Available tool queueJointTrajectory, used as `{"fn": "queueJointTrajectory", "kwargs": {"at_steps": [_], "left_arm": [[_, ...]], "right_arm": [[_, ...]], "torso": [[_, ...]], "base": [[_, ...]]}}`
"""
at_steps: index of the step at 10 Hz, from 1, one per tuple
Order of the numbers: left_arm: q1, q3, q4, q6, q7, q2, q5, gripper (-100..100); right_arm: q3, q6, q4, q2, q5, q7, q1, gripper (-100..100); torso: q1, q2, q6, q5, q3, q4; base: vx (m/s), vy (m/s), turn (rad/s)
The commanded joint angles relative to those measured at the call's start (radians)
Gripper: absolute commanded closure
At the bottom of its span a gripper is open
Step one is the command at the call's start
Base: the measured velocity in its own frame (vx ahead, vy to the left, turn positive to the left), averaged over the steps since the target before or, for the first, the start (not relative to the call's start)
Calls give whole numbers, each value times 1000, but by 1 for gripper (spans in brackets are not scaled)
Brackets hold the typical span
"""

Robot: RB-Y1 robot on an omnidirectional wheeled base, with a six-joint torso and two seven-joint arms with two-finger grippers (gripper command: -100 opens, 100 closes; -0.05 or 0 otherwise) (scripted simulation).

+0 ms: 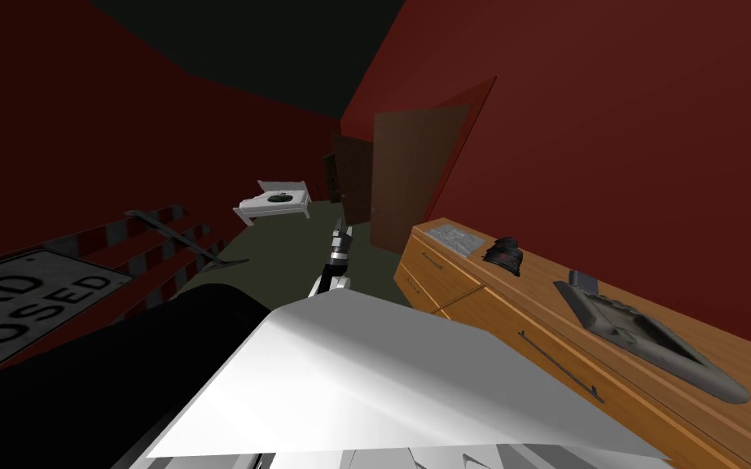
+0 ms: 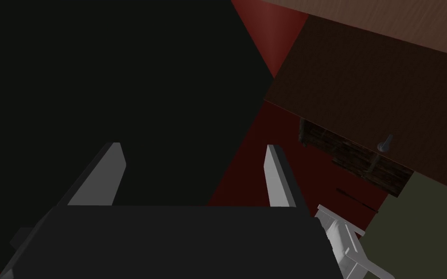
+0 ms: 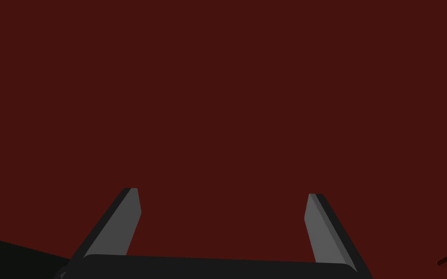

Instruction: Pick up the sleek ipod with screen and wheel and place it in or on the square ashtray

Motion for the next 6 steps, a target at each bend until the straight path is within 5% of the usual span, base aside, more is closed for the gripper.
{"fn": "queueJointTrajectory", "kwargs": {"at_steps": [1, 6], "left_arm": [[0, 0, 0, 0, 0, 0, 0, 0], [0, 0, 0, 0, 0, 0, 0, 0]], "right_arm": [[0, 0, 0, 0, 0, 0, 0, 0], [0, 0, 0, 0, 0, 0, 0, 0]], "torso": [[0, 0, 0, 0, 0, 0], [-3, -1, 0, -1, 0, 0]], "base": [[-1, 6, 1], [0, 0, 0]]}}
